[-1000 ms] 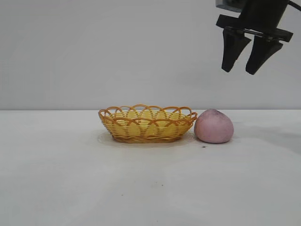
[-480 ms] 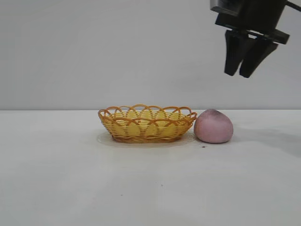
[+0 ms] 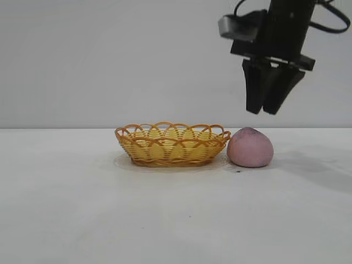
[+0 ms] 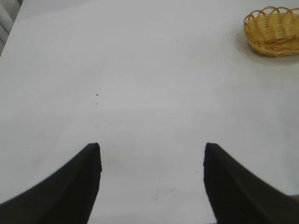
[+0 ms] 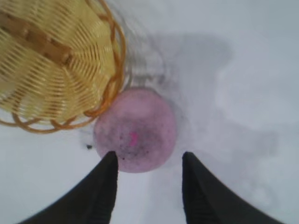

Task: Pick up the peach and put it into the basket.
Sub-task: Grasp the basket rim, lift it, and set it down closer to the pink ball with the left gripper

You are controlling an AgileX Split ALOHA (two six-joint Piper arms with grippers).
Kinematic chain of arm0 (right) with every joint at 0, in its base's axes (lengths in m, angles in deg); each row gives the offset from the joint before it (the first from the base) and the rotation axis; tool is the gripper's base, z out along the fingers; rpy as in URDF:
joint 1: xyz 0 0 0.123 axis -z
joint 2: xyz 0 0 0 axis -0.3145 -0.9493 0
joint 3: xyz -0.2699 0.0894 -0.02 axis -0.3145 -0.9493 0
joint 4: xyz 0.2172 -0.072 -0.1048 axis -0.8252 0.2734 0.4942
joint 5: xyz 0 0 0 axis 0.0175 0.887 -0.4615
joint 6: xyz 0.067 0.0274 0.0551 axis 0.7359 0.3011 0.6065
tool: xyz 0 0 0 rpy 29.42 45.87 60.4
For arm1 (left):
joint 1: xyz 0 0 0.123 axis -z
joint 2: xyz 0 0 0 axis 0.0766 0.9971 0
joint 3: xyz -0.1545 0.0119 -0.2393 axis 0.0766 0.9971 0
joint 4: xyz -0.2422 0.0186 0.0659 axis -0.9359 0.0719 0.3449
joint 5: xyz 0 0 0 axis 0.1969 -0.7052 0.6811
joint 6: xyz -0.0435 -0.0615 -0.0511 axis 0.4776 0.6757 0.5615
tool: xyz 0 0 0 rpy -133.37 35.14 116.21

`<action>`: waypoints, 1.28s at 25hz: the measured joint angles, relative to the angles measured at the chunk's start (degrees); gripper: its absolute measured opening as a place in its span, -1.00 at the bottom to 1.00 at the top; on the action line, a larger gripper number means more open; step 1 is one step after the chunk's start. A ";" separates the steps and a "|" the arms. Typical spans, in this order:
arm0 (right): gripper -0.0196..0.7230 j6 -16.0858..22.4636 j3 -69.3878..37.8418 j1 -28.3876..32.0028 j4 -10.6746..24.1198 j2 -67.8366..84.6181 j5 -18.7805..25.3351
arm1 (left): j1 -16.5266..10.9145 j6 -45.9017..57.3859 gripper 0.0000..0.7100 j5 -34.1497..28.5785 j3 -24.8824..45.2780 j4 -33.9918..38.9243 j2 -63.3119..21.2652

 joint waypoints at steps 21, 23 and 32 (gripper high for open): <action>-0.48 -0.16 2.49 0.00 -2.47 -5.93 0.72 | 0.00 0.00 0.17 0.00 0.00 0.00 0.00; -0.75 -0.16 3.76 0.00 -1.89 -6.05 2.36 | 0.00 0.00 0.17 0.00 0.00 0.00 0.00; -0.95 3.28 13.96 0.00 10.38 -6.41 9.59 | 0.00 -0.09 0.17 0.00 0.00 0.00 0.00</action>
